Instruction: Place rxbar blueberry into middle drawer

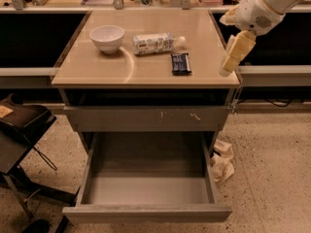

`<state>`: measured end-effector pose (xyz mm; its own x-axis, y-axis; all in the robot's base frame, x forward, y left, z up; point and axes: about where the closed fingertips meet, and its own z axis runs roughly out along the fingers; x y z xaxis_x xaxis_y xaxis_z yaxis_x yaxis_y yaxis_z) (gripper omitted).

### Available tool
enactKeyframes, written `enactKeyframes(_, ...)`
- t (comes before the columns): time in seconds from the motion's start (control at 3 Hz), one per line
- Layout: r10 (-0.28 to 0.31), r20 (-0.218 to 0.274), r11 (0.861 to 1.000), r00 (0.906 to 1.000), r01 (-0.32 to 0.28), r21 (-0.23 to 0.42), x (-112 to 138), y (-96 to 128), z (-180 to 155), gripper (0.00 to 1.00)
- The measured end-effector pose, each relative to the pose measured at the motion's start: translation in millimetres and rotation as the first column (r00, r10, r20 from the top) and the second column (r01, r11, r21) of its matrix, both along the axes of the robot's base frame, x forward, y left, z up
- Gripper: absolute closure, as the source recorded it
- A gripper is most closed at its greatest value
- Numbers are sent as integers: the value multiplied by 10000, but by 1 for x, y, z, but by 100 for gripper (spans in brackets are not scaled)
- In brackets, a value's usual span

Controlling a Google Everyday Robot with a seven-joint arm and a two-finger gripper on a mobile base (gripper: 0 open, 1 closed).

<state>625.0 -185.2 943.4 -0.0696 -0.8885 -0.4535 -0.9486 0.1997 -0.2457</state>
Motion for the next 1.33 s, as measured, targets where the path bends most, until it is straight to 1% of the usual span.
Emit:
enactKeyframes(0.33,13,30,9978,10000,-15,668,18,4,-15,0)
enactKeyframes(0.67,-14,467,9759,9989,-88,2178,61,10,-28,0)
enactKeyframes(1.0,-95,685,9690,9976,-77,2469,74,8,-23,0)
enactKeyframes(1.33,-93,696,9692,9975,-81,2460,74,9,-22,0)
